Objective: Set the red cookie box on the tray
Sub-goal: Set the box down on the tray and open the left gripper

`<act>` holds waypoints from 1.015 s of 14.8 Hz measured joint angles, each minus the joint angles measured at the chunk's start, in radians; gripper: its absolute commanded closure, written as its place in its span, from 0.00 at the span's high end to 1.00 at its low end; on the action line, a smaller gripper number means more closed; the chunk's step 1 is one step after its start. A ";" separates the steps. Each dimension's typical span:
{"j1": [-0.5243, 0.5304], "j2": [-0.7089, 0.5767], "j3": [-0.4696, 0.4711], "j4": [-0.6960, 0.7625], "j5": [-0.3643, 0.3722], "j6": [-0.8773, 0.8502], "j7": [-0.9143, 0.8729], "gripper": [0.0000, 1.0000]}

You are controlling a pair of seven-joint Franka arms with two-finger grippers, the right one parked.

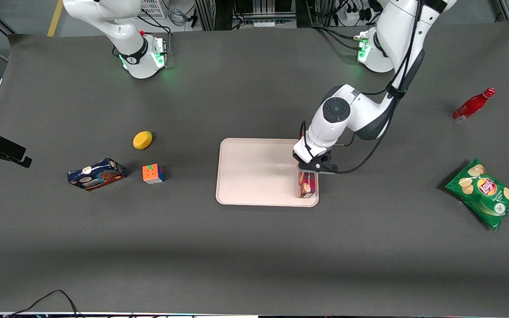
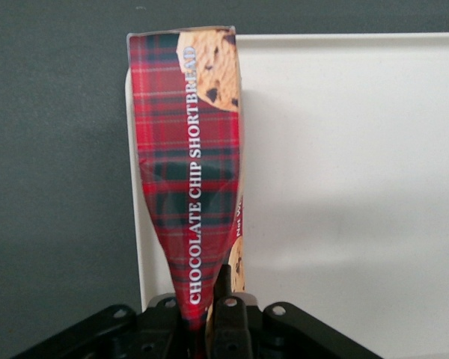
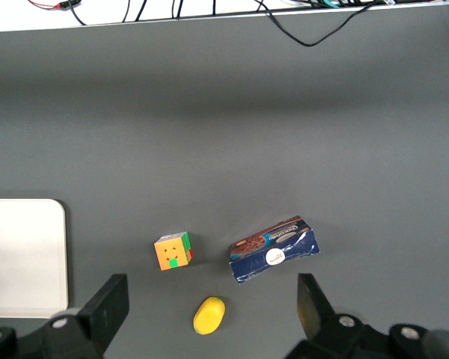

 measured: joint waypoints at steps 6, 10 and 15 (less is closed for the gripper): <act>0.000 0.024 0.003 0.027 0.001 0.000 -0.002 0.92; 0.000 0.024 0.003 0.029 0.004 0.000 -0.002 1.00; 0.001 0.009 0.052 0.090 0.016 -0.024 0.129 1.00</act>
